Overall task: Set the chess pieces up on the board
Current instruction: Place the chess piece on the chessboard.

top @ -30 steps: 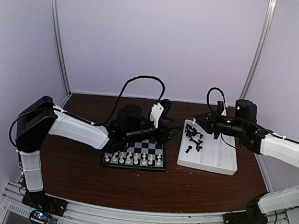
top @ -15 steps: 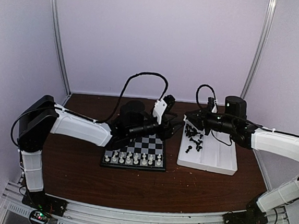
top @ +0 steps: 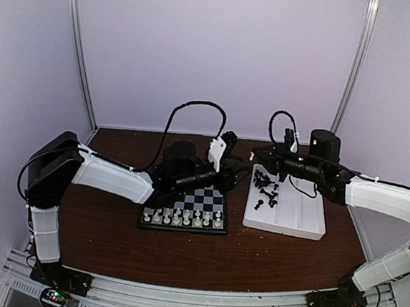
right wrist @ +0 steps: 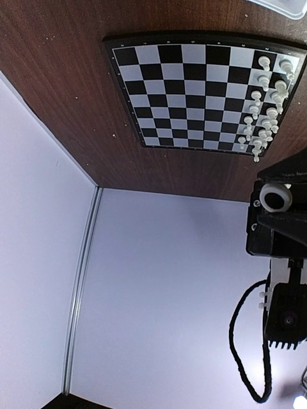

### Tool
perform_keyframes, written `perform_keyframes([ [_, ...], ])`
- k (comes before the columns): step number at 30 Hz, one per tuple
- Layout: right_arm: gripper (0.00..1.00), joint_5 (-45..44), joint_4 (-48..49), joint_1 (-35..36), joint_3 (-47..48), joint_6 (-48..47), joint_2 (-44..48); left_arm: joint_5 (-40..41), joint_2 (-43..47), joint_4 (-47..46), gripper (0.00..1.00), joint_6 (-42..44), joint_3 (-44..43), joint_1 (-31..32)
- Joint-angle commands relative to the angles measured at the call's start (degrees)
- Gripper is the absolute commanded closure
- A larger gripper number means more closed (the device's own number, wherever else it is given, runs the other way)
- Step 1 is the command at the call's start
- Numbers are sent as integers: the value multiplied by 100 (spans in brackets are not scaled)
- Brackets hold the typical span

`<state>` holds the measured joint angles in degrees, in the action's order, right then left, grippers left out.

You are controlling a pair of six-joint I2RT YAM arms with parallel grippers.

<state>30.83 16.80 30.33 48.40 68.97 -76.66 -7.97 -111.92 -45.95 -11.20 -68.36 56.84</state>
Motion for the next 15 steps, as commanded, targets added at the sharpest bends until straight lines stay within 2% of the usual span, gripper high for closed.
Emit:
perform_keyframes([
  [1, 93, -106, 233, 70, -21, 31, 135, 11, -170, -347, 55, 48, -101, -29],
  [10, 93, -68, 160, 102, -58, 43, 195, 259, -165, -223, 55, 48, -156, -29],
  [15, 93, -60, 186, 163, -94, 81, 204, 241, -188, -209, 62, 55, -225, -28],
])
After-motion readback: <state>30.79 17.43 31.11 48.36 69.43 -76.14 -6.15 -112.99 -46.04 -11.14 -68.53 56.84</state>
